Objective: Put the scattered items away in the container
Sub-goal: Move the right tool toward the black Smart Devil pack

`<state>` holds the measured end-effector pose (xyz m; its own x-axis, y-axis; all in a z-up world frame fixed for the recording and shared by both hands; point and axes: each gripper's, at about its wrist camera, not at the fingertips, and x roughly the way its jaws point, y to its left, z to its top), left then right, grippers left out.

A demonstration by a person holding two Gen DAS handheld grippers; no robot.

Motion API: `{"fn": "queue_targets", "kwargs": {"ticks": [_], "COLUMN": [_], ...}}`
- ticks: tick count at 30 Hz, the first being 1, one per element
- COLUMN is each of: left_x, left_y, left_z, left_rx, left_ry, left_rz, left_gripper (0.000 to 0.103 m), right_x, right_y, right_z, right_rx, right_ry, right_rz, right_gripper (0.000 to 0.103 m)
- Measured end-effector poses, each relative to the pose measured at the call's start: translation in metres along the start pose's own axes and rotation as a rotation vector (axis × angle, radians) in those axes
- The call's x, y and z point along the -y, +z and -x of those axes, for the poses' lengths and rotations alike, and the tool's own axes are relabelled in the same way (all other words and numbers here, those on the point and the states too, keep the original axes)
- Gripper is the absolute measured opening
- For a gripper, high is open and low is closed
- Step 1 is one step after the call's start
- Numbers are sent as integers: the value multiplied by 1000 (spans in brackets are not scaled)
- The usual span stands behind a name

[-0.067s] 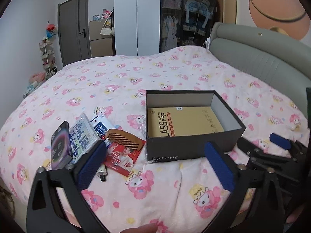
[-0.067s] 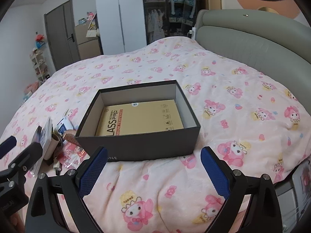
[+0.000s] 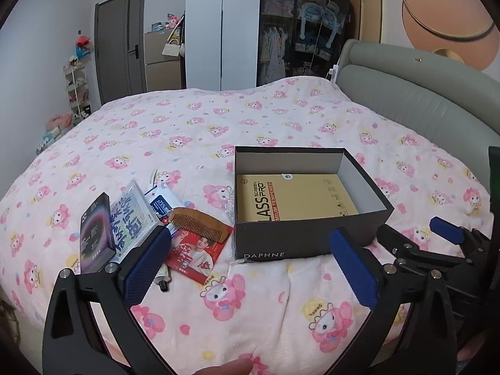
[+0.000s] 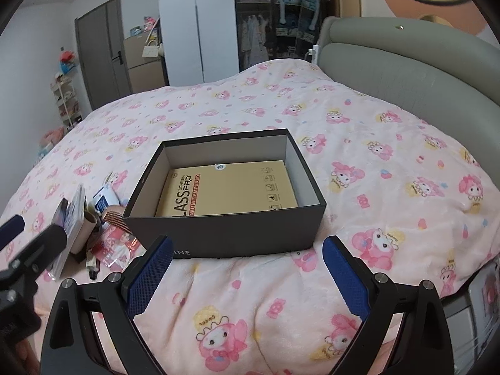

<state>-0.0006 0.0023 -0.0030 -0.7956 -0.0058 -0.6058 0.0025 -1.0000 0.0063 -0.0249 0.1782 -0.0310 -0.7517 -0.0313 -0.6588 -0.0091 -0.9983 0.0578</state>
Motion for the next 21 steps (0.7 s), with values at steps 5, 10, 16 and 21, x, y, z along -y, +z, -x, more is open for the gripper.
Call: {"fn": "queue_targets", "kwargs": {"ticks": [5, 10, 16, 21], "left_x": [-2, -31, -60, -89], "left_y": [-7, -14, -9, -5], "left_z": [-7, -3, 0, 2], "left_rx": [2, 26, 40, 61], "left_ry": [0, -14, 49, 122], "left_rz": [20, 82, 120, 139], "left_gripper": [103, 103, 103, 103], "right_x": [-11, -27, -55, -90], "right_y": [-2, -4, 4, 18], "right_z": [-3, -5, -12, -17], "right_rx": [-12, -10, 7, 31], "right_ry": [-21, -17, 23, 73], "right_rz": [37, 77, 137, 197], "right_gripper": [96, 96, 96, 96]}}
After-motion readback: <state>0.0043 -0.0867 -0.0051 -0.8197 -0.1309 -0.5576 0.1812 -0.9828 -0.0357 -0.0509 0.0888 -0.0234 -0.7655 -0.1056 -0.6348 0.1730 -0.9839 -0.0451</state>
